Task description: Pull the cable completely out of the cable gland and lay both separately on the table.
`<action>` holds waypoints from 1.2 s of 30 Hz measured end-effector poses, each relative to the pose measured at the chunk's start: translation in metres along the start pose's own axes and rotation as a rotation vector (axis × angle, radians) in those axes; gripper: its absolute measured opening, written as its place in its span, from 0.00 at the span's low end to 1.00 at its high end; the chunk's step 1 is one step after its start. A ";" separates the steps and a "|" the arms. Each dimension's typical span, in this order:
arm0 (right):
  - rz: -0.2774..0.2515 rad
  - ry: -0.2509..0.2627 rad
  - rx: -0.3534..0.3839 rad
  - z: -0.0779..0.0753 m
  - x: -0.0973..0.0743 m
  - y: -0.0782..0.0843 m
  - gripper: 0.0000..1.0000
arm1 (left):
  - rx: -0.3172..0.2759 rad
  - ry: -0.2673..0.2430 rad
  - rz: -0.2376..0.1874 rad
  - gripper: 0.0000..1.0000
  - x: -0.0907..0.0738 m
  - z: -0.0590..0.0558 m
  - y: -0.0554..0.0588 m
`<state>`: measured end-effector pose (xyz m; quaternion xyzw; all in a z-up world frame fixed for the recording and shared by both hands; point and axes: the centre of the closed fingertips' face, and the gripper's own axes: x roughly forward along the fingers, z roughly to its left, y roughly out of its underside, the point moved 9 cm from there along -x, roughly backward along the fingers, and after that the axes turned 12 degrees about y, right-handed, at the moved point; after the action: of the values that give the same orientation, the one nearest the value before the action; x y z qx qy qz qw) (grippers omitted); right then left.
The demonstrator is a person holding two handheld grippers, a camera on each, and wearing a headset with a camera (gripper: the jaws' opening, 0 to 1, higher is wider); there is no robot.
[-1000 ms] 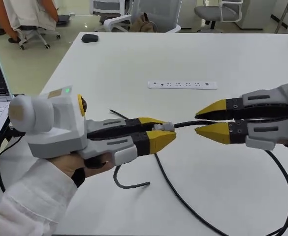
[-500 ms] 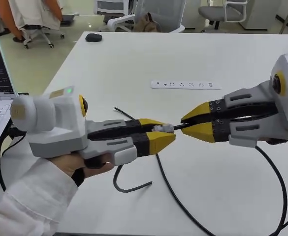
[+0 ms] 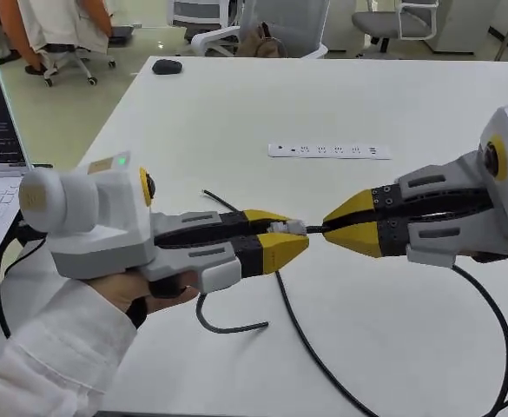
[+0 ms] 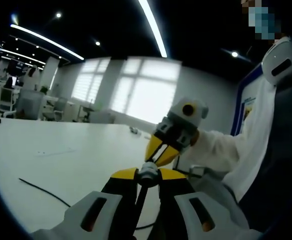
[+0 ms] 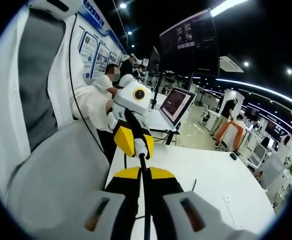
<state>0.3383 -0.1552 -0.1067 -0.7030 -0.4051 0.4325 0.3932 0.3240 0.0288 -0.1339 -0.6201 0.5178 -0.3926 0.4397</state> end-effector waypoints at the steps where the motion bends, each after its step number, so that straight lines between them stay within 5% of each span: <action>1: 0.001 0.003 0.002 -0.001 -0.001 0.001 0.03 | -0.002 -0.003 -0.003 0.17 0.000 0.000 0.000; 16: 0.057 0.080 0.070 -0.010 -0.027 0.030 0.03 | -0.019 -0.047 -0.045 0.17 -0.018 0.004 -0.003; 27: 0.044 0.112 0.108 -0.011 -0.034 0.037 0.03 | -0.018 -0.070 -0.075 0.17 -0.022 0.005 -0.004; 36: 0.084 0.125 0.126 -0.010 -0.035 0.037 0.04 | 0.037 -0.081 -0.018 0.17 -0.016 0.001 -0.007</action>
<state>0.3458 -0.2027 -0.1268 -0.7191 -0.3218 0.4285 0.4425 0.3242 0.0457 -0.1284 -0.6320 0.4866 -0.3805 0.4679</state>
